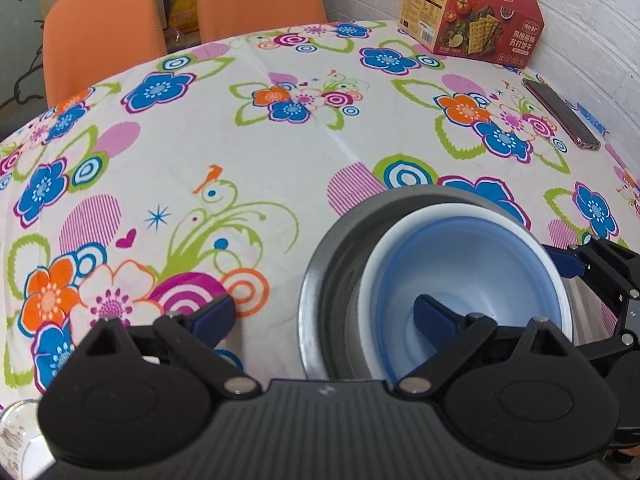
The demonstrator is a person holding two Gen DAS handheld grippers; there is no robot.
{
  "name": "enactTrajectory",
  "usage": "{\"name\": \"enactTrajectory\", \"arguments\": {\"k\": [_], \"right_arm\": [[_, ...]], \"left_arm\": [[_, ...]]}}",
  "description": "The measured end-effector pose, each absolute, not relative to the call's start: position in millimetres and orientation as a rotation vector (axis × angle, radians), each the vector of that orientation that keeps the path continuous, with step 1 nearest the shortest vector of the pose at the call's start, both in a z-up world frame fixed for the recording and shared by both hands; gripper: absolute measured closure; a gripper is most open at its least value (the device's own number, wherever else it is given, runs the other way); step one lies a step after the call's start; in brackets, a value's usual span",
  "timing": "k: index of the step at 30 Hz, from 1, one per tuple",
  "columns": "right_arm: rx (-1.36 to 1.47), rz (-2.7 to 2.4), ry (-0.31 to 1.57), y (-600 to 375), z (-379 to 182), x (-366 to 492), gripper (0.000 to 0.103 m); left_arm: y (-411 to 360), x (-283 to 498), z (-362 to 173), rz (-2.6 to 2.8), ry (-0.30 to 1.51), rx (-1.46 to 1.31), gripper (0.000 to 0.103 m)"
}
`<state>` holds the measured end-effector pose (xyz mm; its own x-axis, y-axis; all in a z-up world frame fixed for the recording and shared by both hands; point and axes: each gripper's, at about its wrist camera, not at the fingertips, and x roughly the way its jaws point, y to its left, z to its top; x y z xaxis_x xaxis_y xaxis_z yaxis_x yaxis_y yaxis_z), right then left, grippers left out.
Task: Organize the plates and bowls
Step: 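Grip the rim of the stacked dishes with the left tool, then slide the dish stack across the table toward the white kettle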
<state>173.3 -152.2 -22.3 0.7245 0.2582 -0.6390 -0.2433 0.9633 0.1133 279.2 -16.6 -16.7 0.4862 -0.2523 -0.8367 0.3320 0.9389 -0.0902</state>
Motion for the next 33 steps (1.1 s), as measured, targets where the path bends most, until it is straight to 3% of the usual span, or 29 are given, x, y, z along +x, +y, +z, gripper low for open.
{"name": "enactTrajectory", "arguments": {"k": [7,12,14,16,18,33], "right_arm": [[0.027,0.26,0.709,-145.6,-21.7,172.7,0.032],[0.033,0.274,0.699,-145.9,-21.6,168.4,0.038],[0.032,0.279,0.7,-145.0,-21.1,167.0,0.041],[0.036,0.298,0.702,-142.6,-20.4,166.1,0.048],[0.052,0.309,0.706,-138.8,-19.3,165.9,0.059],[0.052,0.224,0.549,-153.7,38.9,133.9,0.057]], "left_arm": [[-12.9,276.7,-17.1,-0.346,1.0,0.077,0.008],[-15.6,274.8,-17.2,-0.35,0.994,0.087,0.009],[-16.2,271.4,-14.5,-0.373,0.98,0.081,0.021],[-20.6,266.9,-9.4,-0.419,0.975,0.066,0.055],[-24.0,267.2,-8.5,-0.397,0.984,0.059,0.054],[-51.5,241.8,65.2,-0.404,0.858,-0.013,0.058]]}}
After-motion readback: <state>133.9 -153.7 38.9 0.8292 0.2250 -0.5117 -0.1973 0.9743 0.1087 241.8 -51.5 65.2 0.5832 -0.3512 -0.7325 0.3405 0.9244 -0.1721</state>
